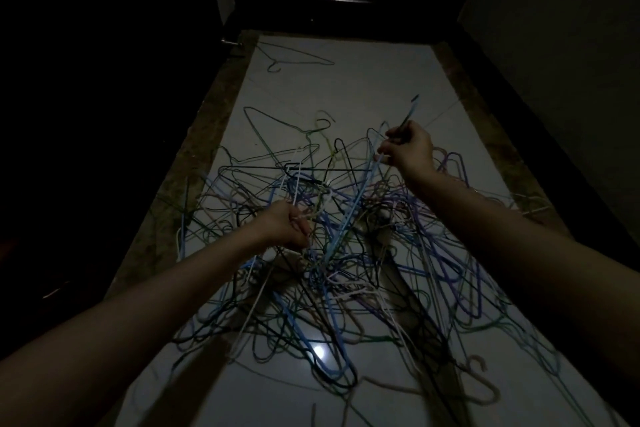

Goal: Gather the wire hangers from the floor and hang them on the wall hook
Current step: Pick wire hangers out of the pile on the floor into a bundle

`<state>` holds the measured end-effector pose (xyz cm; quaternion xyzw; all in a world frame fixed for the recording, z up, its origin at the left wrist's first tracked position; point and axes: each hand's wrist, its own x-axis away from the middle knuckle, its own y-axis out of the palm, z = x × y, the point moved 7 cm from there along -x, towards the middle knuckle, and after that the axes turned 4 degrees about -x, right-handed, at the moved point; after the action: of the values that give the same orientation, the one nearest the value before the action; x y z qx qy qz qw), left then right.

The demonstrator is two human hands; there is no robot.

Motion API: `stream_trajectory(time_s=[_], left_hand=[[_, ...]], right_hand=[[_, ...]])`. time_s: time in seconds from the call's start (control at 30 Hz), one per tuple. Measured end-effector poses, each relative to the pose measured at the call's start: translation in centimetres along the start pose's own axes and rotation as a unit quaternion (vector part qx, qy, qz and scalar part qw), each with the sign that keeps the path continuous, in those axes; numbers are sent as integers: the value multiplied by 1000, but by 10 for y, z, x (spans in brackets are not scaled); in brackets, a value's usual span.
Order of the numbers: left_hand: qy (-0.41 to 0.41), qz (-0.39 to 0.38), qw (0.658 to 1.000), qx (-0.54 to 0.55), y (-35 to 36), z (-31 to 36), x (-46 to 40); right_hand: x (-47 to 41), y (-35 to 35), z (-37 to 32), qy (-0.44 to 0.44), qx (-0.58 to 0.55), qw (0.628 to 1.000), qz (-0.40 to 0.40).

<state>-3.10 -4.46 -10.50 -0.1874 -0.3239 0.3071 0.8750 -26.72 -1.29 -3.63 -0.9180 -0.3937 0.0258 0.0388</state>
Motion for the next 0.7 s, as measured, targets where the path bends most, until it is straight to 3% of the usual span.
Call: stream_trajectory(time_s=[0.53, 0.6, 0.7], left_hand=[[53, 174, 983, -33, -44, 24, 7], [56, 152, 986, -31, -40, 29, 10], [37, 59, 998, -9, -16, 32, 15]], right_hand=[[21, 12, 6, 9, 40, 996, -80], [21, 12, 5, 11, 39, 996, -74], [20, 10, 0, 12, 30, 998, -58]])
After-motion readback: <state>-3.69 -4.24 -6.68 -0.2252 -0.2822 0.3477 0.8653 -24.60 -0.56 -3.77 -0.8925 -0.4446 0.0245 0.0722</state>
